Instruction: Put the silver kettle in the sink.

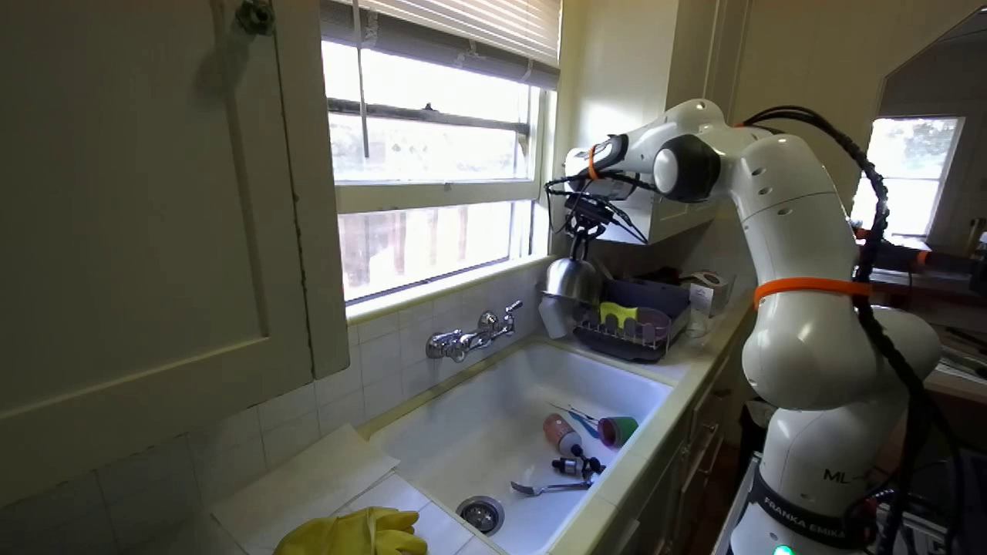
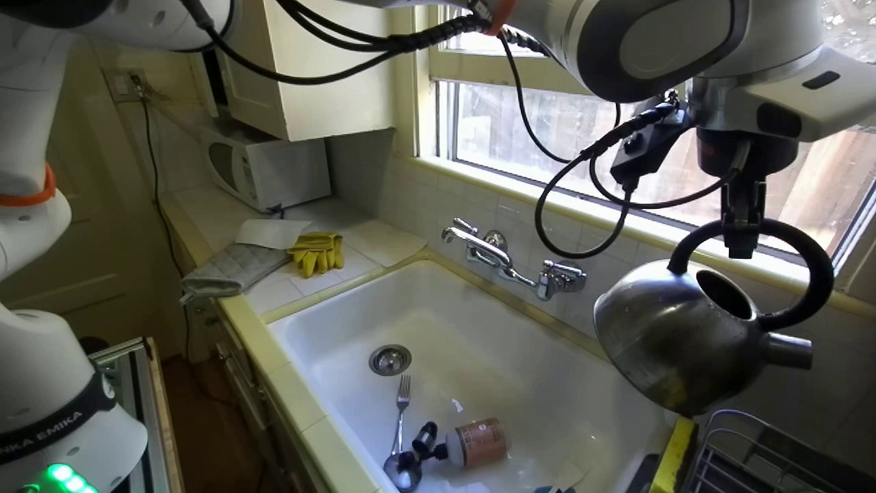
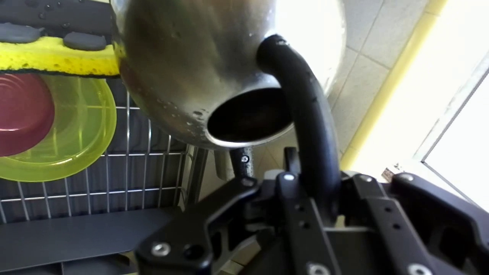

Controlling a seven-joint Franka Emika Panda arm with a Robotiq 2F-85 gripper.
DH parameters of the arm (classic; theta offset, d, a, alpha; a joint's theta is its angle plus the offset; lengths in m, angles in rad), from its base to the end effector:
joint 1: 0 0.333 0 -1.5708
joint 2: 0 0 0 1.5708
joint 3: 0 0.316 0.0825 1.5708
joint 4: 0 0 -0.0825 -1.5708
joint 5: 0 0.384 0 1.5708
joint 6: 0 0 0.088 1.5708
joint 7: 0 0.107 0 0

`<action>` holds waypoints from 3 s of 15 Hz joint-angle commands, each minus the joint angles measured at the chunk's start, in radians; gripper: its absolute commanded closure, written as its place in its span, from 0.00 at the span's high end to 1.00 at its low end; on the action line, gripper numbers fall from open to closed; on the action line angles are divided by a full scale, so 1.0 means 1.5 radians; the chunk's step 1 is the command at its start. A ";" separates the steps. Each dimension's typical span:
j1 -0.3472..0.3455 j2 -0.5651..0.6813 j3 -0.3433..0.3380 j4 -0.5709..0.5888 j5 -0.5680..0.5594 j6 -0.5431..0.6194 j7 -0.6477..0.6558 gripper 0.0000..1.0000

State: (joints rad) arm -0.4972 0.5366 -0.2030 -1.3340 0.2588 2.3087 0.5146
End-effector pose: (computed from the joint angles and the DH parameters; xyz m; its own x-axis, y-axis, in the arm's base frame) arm 0.5973 -0.4502 0.4744 0.2091 -0.9306 0.3003 -0.8902 -0.3083 -0.3355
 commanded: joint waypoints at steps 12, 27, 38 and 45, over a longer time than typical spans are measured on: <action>0.023 -0.133 0.011 -0.168 0.041 -0.008 -0.155 0.02; 0.081 -0.127 0.007 -0.312 0.027 0.024 -0.259 0.02; 0.083 -0.044 0.006 -0.331 0.021 0.094 -0.272 0.02; 0.083 0.003 0.017 -0.327 0.028 0.137 -0.266 0.02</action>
State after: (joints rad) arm -0.3775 0.5303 -0.1814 -1.8357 0.2838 2.4766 0.1223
